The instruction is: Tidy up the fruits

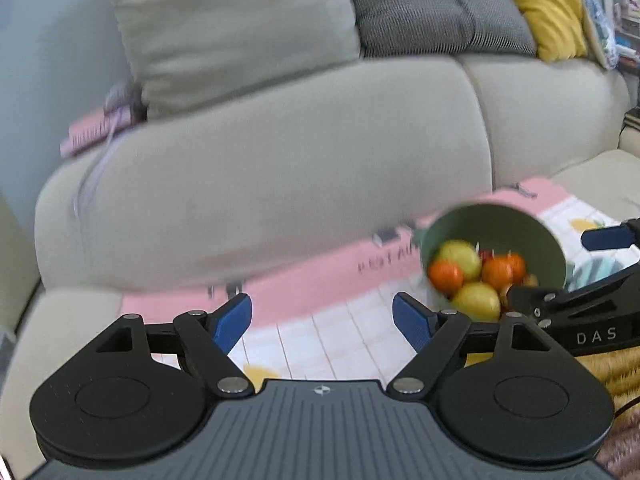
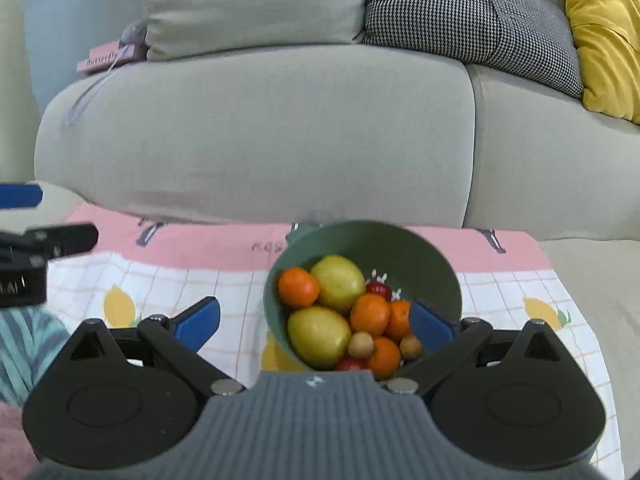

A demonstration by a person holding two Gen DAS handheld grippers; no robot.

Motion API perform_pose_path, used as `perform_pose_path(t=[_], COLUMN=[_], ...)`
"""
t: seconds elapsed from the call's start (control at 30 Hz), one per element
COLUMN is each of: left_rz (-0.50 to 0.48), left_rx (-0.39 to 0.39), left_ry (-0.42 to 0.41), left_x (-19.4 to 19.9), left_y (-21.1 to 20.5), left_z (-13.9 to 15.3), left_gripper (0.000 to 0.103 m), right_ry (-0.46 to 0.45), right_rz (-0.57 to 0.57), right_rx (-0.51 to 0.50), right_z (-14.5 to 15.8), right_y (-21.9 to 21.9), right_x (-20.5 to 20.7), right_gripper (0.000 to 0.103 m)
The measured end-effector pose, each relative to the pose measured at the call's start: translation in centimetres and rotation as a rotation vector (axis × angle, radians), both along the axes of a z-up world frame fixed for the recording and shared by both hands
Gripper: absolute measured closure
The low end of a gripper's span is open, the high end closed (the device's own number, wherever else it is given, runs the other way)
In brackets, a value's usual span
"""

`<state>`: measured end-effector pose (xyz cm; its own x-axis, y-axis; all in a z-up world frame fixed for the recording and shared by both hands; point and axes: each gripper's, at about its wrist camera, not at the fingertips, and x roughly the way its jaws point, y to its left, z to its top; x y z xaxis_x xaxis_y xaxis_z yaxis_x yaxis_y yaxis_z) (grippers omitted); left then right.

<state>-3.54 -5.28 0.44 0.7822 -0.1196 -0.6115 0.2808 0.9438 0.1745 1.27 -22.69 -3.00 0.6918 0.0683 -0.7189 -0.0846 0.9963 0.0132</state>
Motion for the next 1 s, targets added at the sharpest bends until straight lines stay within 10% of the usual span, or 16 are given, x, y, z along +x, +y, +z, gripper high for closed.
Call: perform_pose_path(t=[1.0], left_rz=[0.073], left_rx=[-0.012], left_ry=[0.162], left_x=[-0.1], left_y=[0.4], left_z=[-4.1], left_gripper=[0.009], right_ry=[0.117], right_rz=[0.032], right_rx=[-0.056], right_z=[-3.3], right_y=[1.7], right_x=[-0.3], right_gripper=[0.005])
